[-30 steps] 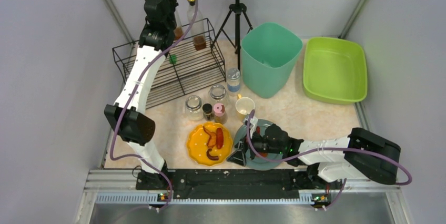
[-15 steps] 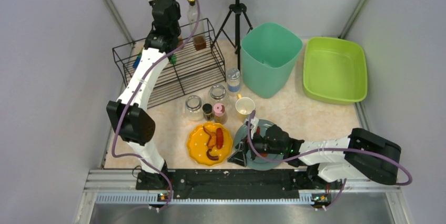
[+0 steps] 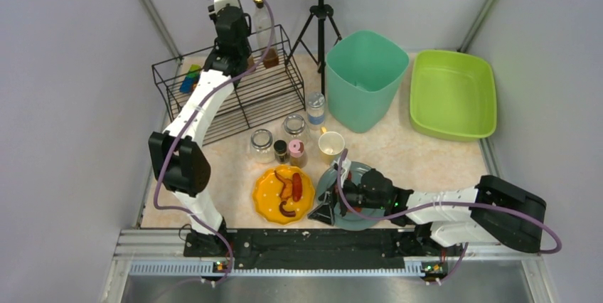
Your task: Clear the kitchen counter
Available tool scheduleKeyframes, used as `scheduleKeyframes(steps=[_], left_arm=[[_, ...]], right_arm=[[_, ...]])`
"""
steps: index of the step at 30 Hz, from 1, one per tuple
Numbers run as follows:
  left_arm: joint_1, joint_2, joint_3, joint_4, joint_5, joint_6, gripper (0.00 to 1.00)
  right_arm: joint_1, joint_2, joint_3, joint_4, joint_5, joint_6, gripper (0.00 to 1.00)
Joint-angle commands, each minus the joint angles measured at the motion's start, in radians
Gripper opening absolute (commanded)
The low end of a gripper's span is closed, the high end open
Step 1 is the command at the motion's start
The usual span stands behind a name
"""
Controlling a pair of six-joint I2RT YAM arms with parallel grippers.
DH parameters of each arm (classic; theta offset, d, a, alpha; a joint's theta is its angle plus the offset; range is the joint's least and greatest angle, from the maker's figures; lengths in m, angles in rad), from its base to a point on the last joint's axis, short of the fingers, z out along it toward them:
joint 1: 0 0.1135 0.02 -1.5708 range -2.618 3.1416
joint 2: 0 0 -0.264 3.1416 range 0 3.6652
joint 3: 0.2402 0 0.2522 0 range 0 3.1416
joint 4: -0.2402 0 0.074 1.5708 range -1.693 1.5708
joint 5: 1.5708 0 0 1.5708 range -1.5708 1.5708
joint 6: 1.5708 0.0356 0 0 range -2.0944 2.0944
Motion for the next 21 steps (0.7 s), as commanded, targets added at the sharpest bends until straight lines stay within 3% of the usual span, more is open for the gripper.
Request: scheduleKeyframes(steps=[1,5,11,21], left_arm=[[-0.009,-0.017,-0.009,0.157,-0.027,-0.032,0.0],[-0.018,-0.009,-0.025,0.172,-0.035,-0.034,0.0],[-0.032,-0.031,-0.075,0.198,-0.034,0.001,0.37],[-0.043,-0.11,-0.1,0.195,0.001,0.044,0.64]], right_arm=[[0.012,-0.039,-0.008,0.01,0.002,-0.013,0.99],[0.011,-0.042,-0.005,0.002,0.008,-0.021,0.99],[0.012,-0.022,-0.005,0.017,0.003,-0.014,0.99],[0.011,-0.046,0.004,-0.003,0.006,-0.008,0.99]])
